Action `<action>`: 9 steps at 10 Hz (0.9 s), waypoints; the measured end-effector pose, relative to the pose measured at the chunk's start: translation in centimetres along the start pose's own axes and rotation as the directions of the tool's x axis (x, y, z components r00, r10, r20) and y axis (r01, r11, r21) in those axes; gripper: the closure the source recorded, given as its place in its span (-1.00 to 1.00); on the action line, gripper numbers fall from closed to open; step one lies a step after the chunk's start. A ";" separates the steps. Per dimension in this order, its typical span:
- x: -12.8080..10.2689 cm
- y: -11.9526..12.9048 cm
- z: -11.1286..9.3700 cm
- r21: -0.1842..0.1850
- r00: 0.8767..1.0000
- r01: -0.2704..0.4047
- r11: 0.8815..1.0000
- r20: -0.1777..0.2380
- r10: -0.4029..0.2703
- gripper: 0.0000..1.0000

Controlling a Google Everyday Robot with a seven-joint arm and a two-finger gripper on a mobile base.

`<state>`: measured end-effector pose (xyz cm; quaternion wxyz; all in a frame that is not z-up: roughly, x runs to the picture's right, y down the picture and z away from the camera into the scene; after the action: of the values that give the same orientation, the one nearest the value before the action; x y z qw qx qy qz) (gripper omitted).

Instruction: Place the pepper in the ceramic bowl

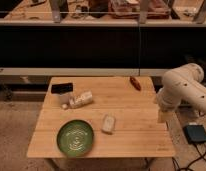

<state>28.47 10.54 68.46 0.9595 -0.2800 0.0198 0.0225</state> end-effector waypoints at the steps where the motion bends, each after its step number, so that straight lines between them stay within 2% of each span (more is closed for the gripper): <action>1: 0.0 0.0 0.0 0.000 1.000 -0.001 1.000 0.000 0.001 -0.30; 2: 0.1 -0.2 0.1 0.000 1.000 -0.004 1.000 0.002 0.004 -0.30; 3: 0.3 -1.3 0.4 0.008 1.000 -0.013 1.000 0.004 0.013 -0.30; 4: 0.5 -2.9 0.6 0.024 1.000 -0.021 0.999 0.001 0.021 -0.30; 5: 0.6 -5.7 1.0 0.052 1.000 -0.031 0.998 0.000 0.032 -0.30; 6: 0.6 -9.4 1.6 0.093 0.999 -0.046 0.995 0.002 0.046 -0.30; 7: 0.0 -14.5 2.3 0.155 0.998 -0.068 0.986 0.022 0.065 -0.30; 8: -0.8 -18.9 3.1 0.210 0.996 -0.084 0.974 0.046 0.076 -0.30; 9: -2.1 -23.3 3.6 0.266 0.992 -0.115 0.957 0.090 0.094 -0.30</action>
<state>27.75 -7.25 84.09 0.9863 -0.1436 0.0011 0.0810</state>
